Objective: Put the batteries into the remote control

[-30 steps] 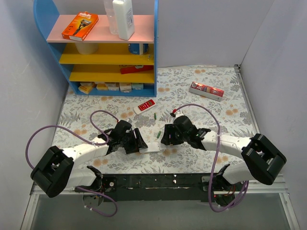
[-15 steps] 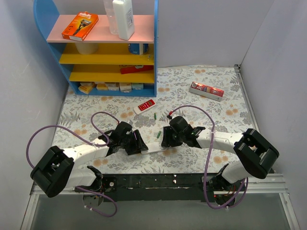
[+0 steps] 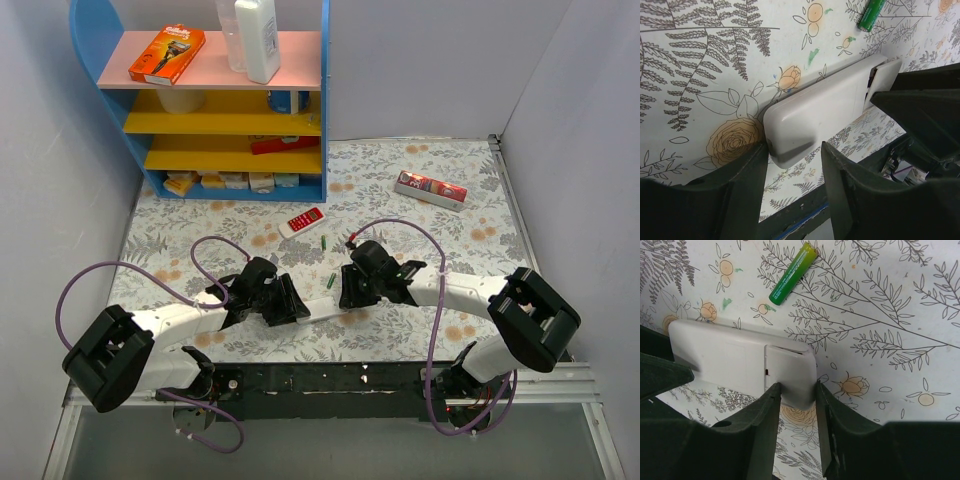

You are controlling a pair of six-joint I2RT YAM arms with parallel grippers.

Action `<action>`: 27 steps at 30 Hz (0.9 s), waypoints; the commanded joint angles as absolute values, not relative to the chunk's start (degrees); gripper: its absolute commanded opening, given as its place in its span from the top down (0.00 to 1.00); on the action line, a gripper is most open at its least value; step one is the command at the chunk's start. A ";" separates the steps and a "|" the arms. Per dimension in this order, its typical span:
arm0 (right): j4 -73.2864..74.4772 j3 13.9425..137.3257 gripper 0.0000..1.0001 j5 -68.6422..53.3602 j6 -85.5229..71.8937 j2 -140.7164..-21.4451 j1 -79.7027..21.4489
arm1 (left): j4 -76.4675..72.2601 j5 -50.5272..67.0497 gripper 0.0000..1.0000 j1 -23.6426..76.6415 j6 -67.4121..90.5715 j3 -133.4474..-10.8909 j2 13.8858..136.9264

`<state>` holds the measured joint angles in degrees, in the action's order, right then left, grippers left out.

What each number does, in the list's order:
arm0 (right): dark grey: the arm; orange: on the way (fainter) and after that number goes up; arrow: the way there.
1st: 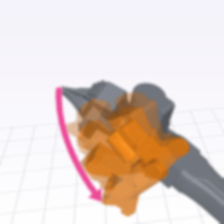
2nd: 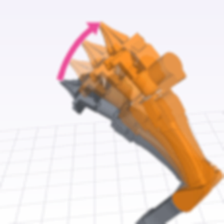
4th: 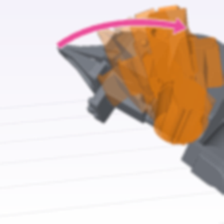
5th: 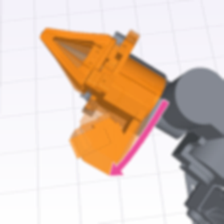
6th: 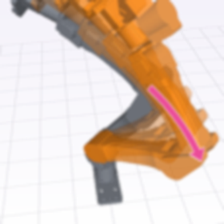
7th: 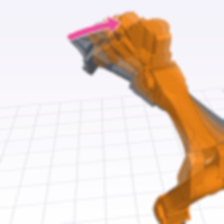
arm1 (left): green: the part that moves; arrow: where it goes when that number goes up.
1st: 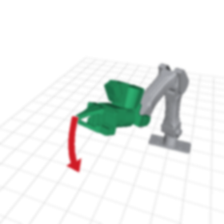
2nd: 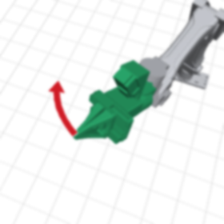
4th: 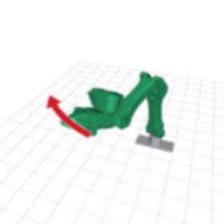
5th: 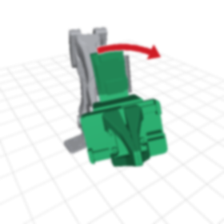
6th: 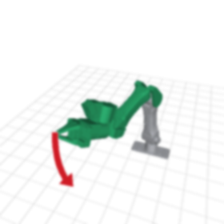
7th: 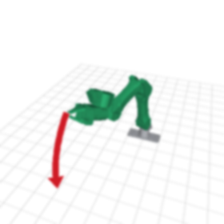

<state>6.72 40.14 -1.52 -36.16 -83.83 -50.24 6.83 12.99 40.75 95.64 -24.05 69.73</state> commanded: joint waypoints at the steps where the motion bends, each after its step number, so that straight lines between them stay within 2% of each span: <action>1: 10.54 43.06 0.60 -2.99 -34.72 -84.29 -50.27 | 7.56 12.22 0.55 41.48 95.89 -22.85 68.99; 3: 11.16 43.42 0.64 -3.77 -34.28 -84.72 -49.66 | 7.47 11.87 0.54 41.48 95.98 -22.59 68.91; 4: 11.34 43.85 0.71 -4.65 -34.02 -84.90 -49.48 | 7.56 11.60 0.54 41.48 95.98 -22.50 68.91; 12: 10.81 43.16 0.74 -10.19 -34.45 -86.40 -46.94 | 7.38 10.72 0.54 41.57 96.24 -21.62 68.47; 18: 9.06 40.88 0.83 -13.79 -35.68 -85.25 -44.30 | 6.94 10.46 0.54 41.57 96.50 -21.01 68.47; 27: 3.44 36.30 0.84 -20.82 -36.47 -85.34 -40.61 | 6.33 9.49 0.52 41.57 97.21 -19.95 67.68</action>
